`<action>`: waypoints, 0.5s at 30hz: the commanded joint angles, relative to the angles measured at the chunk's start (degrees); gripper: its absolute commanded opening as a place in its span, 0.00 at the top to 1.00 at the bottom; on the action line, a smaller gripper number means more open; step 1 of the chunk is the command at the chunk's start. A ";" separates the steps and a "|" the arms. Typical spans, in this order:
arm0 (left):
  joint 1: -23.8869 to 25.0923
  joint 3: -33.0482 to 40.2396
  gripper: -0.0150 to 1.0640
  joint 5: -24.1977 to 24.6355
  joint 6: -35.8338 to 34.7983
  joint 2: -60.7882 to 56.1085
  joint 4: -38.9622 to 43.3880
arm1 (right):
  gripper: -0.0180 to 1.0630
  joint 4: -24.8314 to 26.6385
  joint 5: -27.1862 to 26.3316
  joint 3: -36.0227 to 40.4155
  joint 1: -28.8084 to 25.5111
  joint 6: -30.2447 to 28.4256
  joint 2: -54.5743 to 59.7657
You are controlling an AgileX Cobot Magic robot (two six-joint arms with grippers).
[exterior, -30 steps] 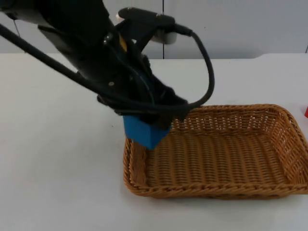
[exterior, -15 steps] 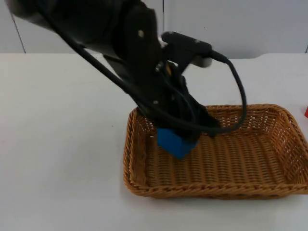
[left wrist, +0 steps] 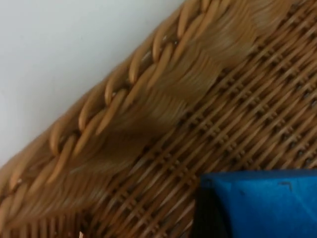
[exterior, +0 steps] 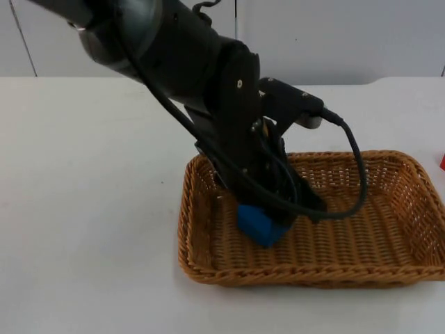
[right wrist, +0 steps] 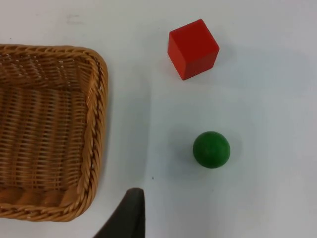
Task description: Place all geometric objects except the red cube into the basket.
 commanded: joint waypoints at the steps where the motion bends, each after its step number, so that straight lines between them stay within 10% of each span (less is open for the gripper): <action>1: -0.24 -0.39 0.99 -1.35 0.23 0.54 0.31 | 0.01 -0.27 -0.63 0.03 -0.31 0.05 -0.20; 15: -0.24 -0.39 0.99 -5.68 0.23 1.74 1.59 | 0.01 -0.27 -0.40 0.03 -0.31 0.72 -0.20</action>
